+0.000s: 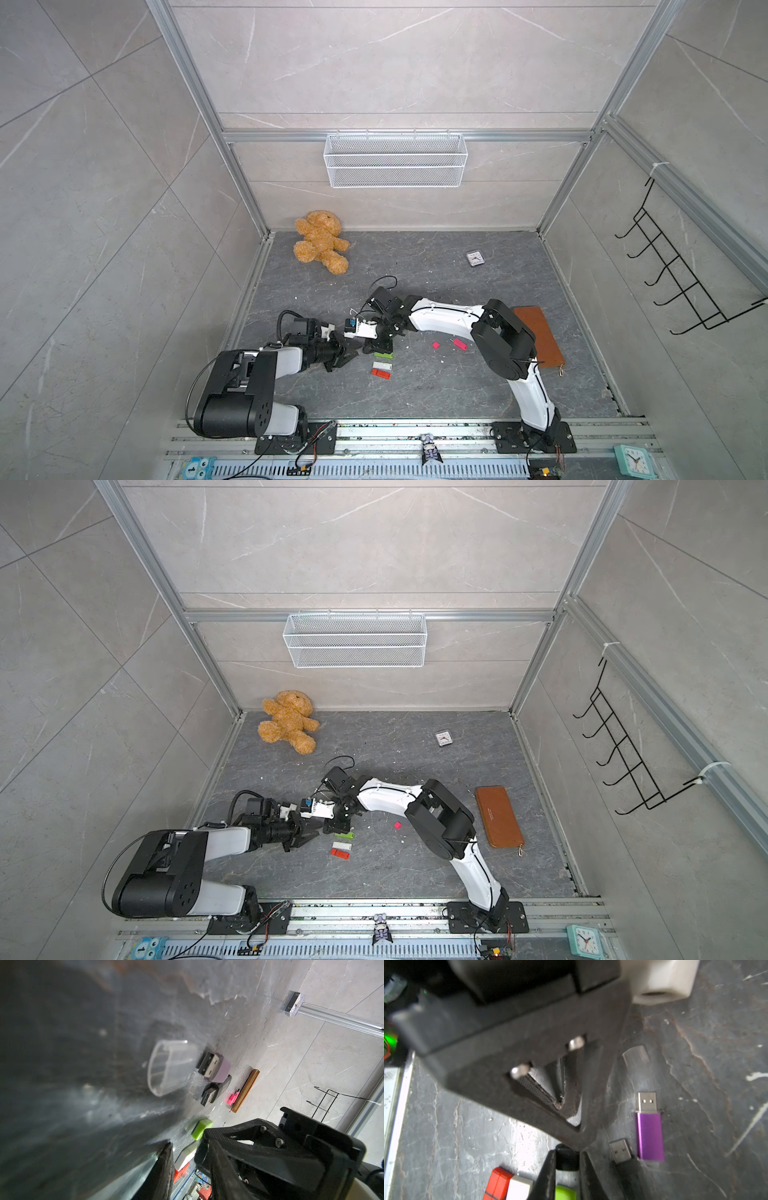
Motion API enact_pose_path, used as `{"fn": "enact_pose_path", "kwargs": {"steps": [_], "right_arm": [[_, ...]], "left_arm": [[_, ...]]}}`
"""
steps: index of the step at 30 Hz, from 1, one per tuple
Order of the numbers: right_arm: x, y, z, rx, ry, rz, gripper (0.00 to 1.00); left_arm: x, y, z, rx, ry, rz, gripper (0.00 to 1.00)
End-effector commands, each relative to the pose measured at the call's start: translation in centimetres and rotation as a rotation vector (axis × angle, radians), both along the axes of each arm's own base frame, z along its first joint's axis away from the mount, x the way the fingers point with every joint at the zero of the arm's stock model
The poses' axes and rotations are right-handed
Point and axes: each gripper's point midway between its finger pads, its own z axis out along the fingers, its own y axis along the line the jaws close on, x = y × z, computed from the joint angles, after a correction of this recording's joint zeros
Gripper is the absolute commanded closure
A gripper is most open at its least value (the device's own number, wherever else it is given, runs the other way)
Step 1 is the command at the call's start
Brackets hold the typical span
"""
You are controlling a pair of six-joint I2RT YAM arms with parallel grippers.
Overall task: Close the usb drive cover
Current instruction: Pick up the cover from the center of the board.
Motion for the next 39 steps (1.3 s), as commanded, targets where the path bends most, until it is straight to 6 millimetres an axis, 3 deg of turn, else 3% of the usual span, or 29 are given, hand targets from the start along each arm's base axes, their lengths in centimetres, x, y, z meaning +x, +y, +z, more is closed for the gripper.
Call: {"fn": "enact_pose_path", "kwargs": {"steps": [1,18,39], "right_arm": [[-0.4,0.5,1.9,0.056,0.020,-0.001,0.81],[0.7,1.0,1.6,0.073,0.075,-0.067,0.81],[1.0,1.0,3.3,0.119,0.066,-0.070,0.81]], "left_arm": [[0.0,0.0,-0.4,0.006,0.014,0.003,0.66],[0.4,-0.7,0.5,-0.077,0.016,0.042,0.70],[0.5,-1.5,3.5,-0.159,-0.028,0.025,0.70]]}}
